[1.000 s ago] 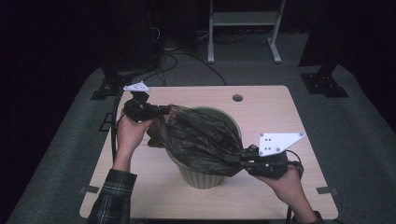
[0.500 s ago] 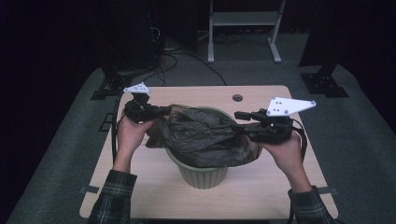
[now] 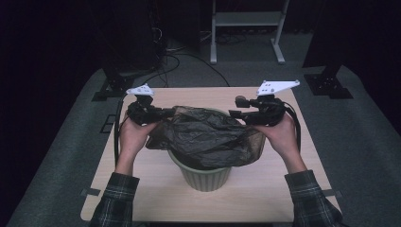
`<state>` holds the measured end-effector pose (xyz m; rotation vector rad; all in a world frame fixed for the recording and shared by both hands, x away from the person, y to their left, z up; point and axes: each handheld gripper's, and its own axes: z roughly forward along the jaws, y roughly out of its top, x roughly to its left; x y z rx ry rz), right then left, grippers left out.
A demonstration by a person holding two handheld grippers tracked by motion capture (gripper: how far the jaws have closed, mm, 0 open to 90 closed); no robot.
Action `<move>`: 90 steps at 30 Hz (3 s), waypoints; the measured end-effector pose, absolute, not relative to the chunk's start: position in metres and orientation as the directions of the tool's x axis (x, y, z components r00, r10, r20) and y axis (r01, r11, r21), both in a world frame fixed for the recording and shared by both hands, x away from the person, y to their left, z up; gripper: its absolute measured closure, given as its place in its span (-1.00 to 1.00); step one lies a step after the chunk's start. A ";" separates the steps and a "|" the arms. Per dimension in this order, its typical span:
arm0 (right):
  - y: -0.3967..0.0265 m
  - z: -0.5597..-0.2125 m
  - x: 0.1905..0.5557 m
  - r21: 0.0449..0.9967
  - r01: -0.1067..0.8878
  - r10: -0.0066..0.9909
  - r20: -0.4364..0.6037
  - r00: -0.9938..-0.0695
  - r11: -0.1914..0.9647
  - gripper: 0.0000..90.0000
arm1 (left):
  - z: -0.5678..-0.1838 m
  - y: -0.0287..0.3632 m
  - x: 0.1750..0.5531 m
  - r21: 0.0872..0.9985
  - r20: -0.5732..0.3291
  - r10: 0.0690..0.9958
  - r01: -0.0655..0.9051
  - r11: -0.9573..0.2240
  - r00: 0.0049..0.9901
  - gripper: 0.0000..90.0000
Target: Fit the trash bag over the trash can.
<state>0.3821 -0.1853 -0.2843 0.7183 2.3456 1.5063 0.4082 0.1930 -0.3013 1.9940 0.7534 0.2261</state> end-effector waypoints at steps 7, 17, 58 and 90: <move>-0.177 -0.299 0.383 0.869 0.278 0.528 0.023 -0.849 0.410 0.53 | -0.299 0.194 0.407 0.847 -0.140 0.587 0.404 -0.346 0.797 0.99; -0.185 -0.304 0.389 0.878 0.278 0.559 0.015 -0.829 0.389 1.00 | -0.302 0.193 0.413 0.849 -0.133 0.589 0.398 -0.347 0.797 0.99; -0.187 -0.294 0.376 0.933 0.230 0.543 0.046 -0.838 0.275 -0.05 | -0.357 0.189 0.427 0.775 -0.192 0.609 0.500 -0.387 0.769 0.99; -0.174 -0.313 0.256 0.925 0.124 0.330 -0.002 -0.944 0.360 0.99 | -0.353 0.207 0.398 0.794 -0.207 0.590 0.486 -0.364 0.780 0.99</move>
